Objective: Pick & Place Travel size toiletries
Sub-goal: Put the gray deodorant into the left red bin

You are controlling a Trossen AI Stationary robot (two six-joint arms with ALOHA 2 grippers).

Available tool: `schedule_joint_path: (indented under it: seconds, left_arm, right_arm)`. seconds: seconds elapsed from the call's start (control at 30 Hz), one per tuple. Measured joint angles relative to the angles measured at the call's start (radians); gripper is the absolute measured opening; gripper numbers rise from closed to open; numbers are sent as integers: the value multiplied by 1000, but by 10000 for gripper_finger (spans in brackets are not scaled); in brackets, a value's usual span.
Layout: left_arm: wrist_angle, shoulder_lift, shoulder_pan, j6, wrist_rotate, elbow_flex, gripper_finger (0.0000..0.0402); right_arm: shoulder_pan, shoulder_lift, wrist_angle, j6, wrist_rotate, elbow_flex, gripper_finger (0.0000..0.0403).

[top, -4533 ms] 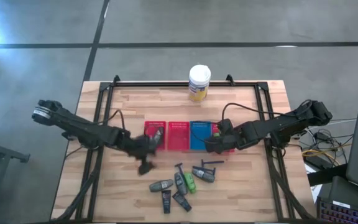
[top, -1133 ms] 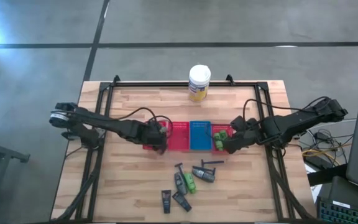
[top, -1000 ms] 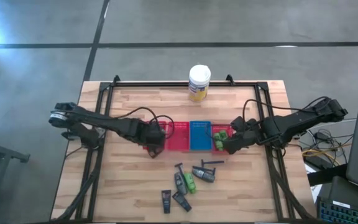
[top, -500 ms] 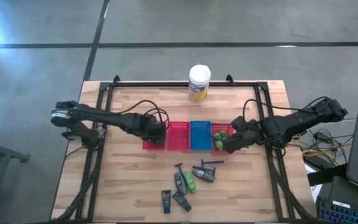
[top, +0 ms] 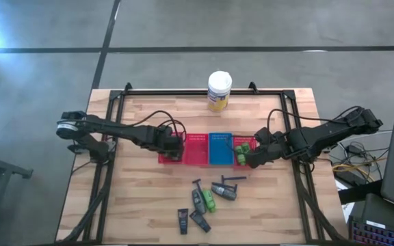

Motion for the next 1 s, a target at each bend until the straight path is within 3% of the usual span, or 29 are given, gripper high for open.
schedule_joint_path:
  seconds: [0.1,0.2,0.4,0.47,0.67,1.0]
  left_arm:
    - [-4,-2,-10,52,1,19,318]
    - [25,-9,-49,236,4,83,313]
    - [213,2,-252,1018,140,211,297]
    - [211,32,-325,1202,142,240,294]
    - [192,203,-427,1466,140,318,293]
    - [179,515,-421,1747,191,592,292]
  right_arm:
    - [0,0,0,0,0,0,364]
    - [0,0,-1,-12,0,0,364]
    - [0,0,-1,-31,0,0,364]
    - [0,0,-2,-35,0,0,364]
    - [0,0,-3,-36,-1,-2,364]
    - [0,0,-3,-35,-54,-3,364]
